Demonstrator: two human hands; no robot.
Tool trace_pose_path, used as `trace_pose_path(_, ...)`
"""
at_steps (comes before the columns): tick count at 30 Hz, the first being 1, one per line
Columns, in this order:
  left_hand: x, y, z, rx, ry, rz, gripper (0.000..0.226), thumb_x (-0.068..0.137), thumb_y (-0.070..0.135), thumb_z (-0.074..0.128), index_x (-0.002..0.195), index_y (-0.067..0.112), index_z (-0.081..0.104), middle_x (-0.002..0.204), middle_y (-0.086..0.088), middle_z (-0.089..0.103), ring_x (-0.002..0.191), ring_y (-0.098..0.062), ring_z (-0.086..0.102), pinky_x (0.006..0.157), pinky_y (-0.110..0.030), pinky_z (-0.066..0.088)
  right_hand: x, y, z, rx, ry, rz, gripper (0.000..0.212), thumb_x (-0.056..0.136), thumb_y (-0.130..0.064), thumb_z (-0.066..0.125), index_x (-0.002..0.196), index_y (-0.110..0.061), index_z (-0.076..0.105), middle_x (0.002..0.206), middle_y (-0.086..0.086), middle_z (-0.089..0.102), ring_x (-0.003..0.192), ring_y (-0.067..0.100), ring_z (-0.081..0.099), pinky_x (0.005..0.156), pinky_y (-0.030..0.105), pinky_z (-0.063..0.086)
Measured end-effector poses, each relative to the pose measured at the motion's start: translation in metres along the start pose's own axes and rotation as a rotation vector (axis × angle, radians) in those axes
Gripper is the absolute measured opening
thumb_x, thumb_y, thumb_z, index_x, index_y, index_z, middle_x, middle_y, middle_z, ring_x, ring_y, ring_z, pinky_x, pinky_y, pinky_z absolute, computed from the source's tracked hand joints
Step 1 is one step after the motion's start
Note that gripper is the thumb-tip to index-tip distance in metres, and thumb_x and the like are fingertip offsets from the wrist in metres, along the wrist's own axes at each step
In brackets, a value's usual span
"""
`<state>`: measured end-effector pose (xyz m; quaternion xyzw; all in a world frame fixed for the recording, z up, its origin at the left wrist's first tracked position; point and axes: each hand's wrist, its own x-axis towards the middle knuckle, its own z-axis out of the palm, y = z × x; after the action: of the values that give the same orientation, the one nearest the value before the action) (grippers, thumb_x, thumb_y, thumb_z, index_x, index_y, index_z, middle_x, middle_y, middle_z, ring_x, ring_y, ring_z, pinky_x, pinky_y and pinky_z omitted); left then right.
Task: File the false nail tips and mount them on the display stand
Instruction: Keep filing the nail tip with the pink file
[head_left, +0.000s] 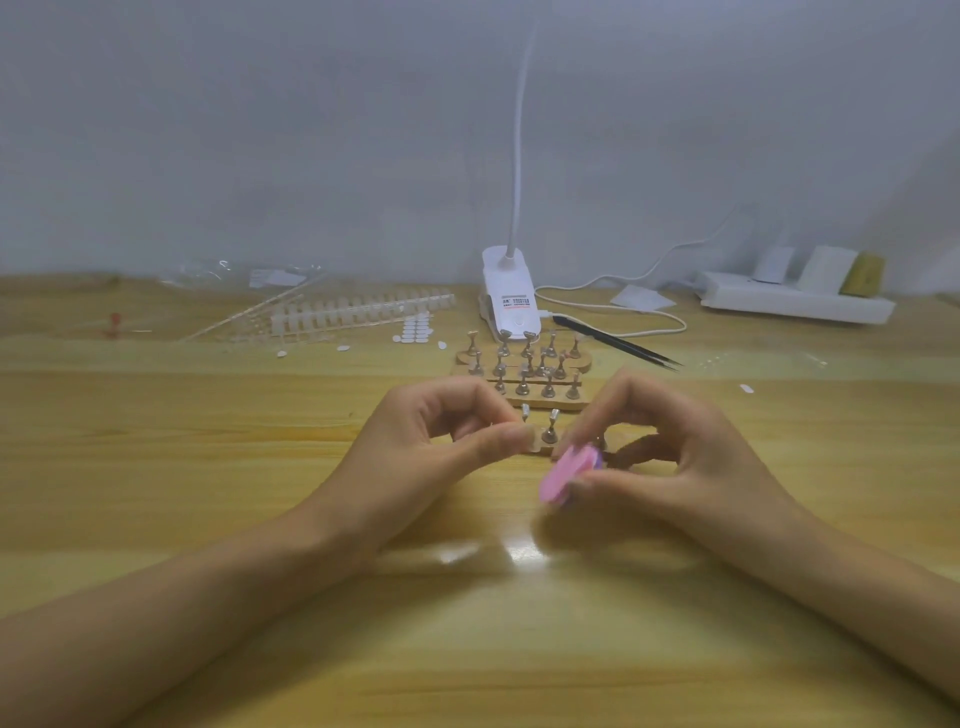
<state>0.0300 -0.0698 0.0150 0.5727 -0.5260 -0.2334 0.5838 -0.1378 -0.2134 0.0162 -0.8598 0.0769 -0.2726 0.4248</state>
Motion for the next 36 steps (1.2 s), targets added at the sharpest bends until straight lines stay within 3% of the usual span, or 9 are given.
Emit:
trace_pose_path(4,0.001,0.002,-0.002,-0.076,-0.040,-0.052,0.015,0.073,0.032,0.075,0.072,0.017,0.072,0.054,0.016,0.041,0.053,0.002,0.041,0.057,-0.005,0.035,-0.002,0.002,-0.003,-0.273,-0.051,-0.052,0.026,0.073,-0.040,0.086,0.081,-0.035,0.062,0.093,-0.012,0.069,0.097,0.012,0.057,0.073,0.016,0.042)
trace_pose_path(7,0.001,0.002,-0.003,-0.085,-0.078,-0.055,0.011,0.073,0.031,0.076,0.071,0.021,0.073,0.057,0.013,0.049,0.057,0.002,0.047,0.061,-0.005,0.038,-0.002,0.003,-0.005,-0.369,-0.066,-0.080,0.021,0.072,-0.039,0.084,0.080,-0.031,0.066,0.088,-0.013,0.068,0.096,0.014,0.050,0.078,0.026,0.044)
trace_pose_path(13,0.002,0.001,-0.003,-0.039,-0.167,-0.062,0.011,0.071,0.035,0.081,0.069,0.027,0.074,0.065,-0.004,0.044,0.063,-0.005,0.044,0.067,-0.009,0.041,-0.001,-0.012,-0.005,-0.267,0.038,-0.265,0.032,0.075,-0.034,0.082,0.103,-0.028,0.068,0.088,-0.015,0.067,0.079,0.012,0.055,0.066,0.017,0.040)
trace_pose_path(18,0.004,0.003,-0.002,-0.038,-0.220,-0.083,0.018,0.068,0.041,0.078,0.071,0.025,0.073,0.067,-0.020,0.047,0.070,-0.009,0.052,0.074,-0.009,0.043,0.001,-0.024,0.001,-0.339,0.036,-0.352,0.020,0.075,-0.032,0.079,0.086,-0.016,0.075,0.078,-0.013,0.067,0.072,0.008,0.054,0.064,0.012,0.037)
trace_pose_path(22,0.010,0.014,-0.001,-0.137,-0.220,-0.094,0.011,0.074,0.025,0.076,0.072,0.017,0.069,0.058,0.016,0.061,0.053,0.009,0.054,0.054,0.000,0.038,0.011,-0.031,0.002,-0.379,0.102,-0.378,0.022,0.075,-0.034,0.077,0.079,-0.013,0.075,0.075,-0.010,0.066,0.071,0.007,0.051,0.062,0.013,0.037)
trace_pose_path(25,0.018,0.021,-0.004,-0.118,-0.191,-0.079,0.013,0.074,0.032,0.069,0.072,0.019,0.069,0.054,0.019,0.057,0.044,0.007,0.045,0.046,-0.002,0.032,0.023,-0.033,0.000,-0.328,0.130,-0.340,0.022,0.074,-0.034,0.081,0.078,-0.014,0.074,0.075,-0.017,0.064,0.075,0.010,0.051,0.058,0.021,0.040)
trace_pose_path(29,0.029,0.020,-0.009,-0.075,-0.080,-0.026,0.018,0.079,0.037,0.065,0.078,0.019,0.068,0.063,0.018,0.061,0.052,0.006,0.049,0.051,-0.003,0.036,0.040,-0.033,-0.003,-0.223,0.170,-0.245,0.019,0.071,-0.042,0.077,0.078,-0.026,0.072,0.076,-0.018,0.066,0.082,0.016,0.054,0.063,0.023,0.041)
trace_pose_path(32,0.032,0.008,-0.016,0.286,0.021,0.075,0.025,0.076,0.044,0.074,0.093,0.027,0.066,0.086,0.017,0.063,0.072,0.004,0.052,0.063,-0.006,0.038,0.049,-0.024,-0.005,-0.269,0.158,-0.174,0.023,0.067,-0.048,0.075,0.079,-0.029,0.073,0.081,-0.016,0.070,0.089,0.013,0.057,0.069,0.020,0.040)
trace_pose_path(36,0.029,-0.015,-0.013,0.490,-0.047,0.044,0.055,0.073,0.032,0.083,0.116,0.033,0.049,0.099,0.017,0.066,0.092,-0.001,0.053,0.075,-0.011,0.040,0.048,-0.007,0.003,-0.414,0.064,-0.104,0.019,0.066,-0.031,0.088,0.077,-0.024,0.074,0.081,-0.017,0.070,0.088,0.007,0.054,0.076,0.024,0.036)
